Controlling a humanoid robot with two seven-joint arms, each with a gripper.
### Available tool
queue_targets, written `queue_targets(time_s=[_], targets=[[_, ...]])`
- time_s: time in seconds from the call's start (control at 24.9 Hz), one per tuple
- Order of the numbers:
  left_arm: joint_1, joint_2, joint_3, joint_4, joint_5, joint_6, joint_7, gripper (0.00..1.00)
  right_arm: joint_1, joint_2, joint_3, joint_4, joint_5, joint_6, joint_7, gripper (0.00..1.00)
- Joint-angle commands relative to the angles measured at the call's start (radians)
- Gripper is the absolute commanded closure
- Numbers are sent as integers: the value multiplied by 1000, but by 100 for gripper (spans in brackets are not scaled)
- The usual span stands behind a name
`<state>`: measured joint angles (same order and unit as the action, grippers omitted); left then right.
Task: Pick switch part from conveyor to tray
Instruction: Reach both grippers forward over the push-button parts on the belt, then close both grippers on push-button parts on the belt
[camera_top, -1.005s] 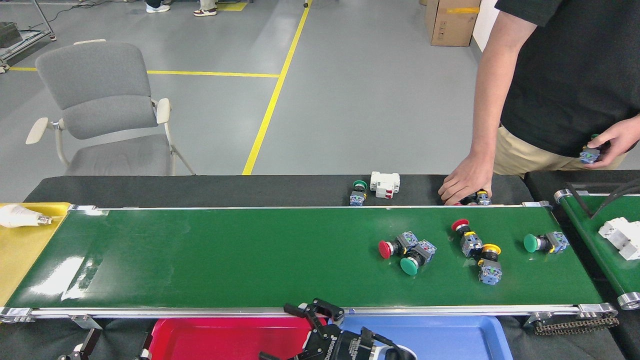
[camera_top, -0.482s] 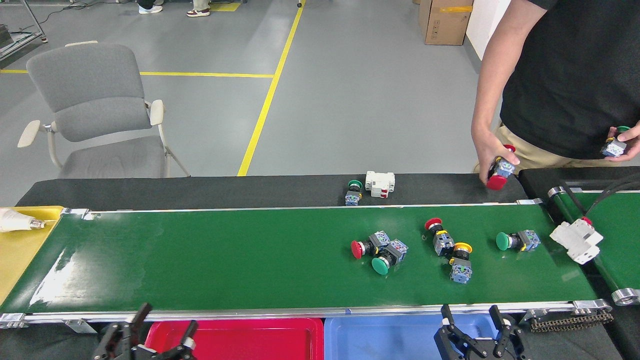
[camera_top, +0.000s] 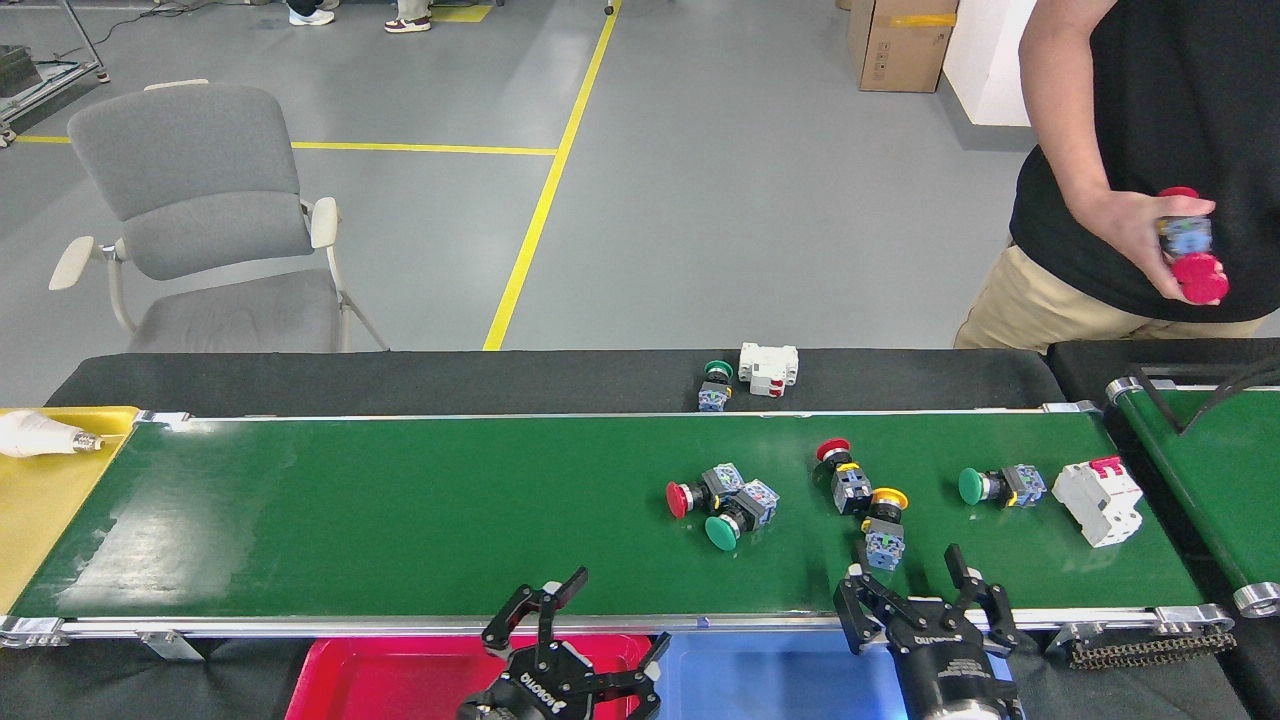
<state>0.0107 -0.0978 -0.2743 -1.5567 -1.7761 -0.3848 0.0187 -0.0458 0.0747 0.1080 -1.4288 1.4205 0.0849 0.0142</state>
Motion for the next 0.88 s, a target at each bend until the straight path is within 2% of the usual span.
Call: queue_targets(time_s=[0.0,0.04,0.08,0.36,0.44,0.56,0.68,0.76,0.8,0.84], targets=[[-51,-19,-3,41,-2,40,-8,0,-39,-9,32,22,1,29,9,34],[-80,-19,-2,73,-2,47,-8,0,-48,-10,45,34,1,27,15,53],[-103,-20,-2,102,0,60,-8,0,-48,-10,50,39,0,22,20,66],[-187,-23,6,224,14,86,-8,3,-51,-26,58,37,-8,-42,18,91],[-206,-31,9,251,14,87,-8,5,-51,-30,56,33,-8,-88,18,95],[-232,-34,10,296,15,98,-8,8,-48,-30,56,22,-9,-123,15,95],[-265,-33,10,348,20,130,-6,16,-48,-30,55,17,-12,-152,13,95],[-278,-28,12,371,50,135,-6,25,-46,-30,56,11,-12,-162,13,95],[-279,-25,20,377,72,132,-6,33,-45,-30,56,5,-12,-172,13,95],[-279,-22,23,377,90,126,-5,45,-43,-30,56,-1,-11,-185,13,95]])
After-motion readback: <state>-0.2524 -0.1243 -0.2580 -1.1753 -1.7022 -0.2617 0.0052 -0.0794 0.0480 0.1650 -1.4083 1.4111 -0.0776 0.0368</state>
